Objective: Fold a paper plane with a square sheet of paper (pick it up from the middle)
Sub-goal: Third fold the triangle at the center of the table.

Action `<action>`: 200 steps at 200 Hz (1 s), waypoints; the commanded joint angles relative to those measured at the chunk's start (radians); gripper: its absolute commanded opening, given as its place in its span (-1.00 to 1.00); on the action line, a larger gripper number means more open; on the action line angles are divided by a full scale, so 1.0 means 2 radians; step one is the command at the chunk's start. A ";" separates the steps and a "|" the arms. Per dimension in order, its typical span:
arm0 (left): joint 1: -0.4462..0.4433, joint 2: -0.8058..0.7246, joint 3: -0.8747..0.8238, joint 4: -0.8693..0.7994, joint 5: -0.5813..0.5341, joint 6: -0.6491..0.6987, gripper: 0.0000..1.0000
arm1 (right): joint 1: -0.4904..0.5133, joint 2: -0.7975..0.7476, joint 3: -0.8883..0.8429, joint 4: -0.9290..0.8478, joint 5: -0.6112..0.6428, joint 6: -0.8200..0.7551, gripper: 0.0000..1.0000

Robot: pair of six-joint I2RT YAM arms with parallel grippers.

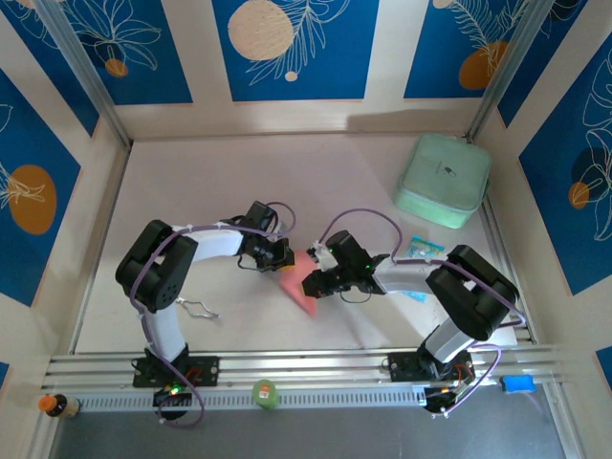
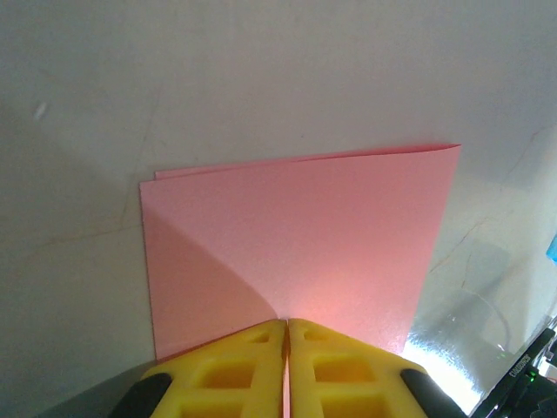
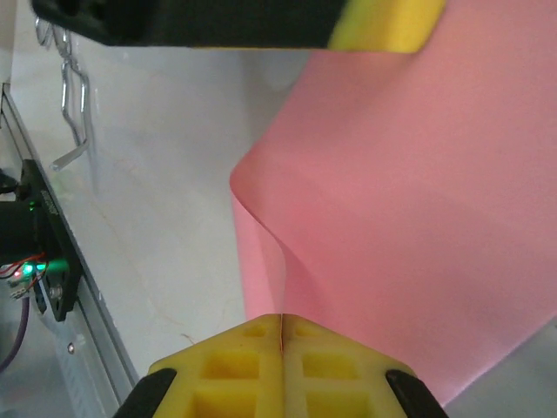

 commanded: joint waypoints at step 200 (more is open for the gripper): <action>-0.003 -0.001 -0.004 -0.024 -0.010 -0.001 -0.79 | 0.001 0.016 0.036 -0.073 0.062 -0.014 -0.97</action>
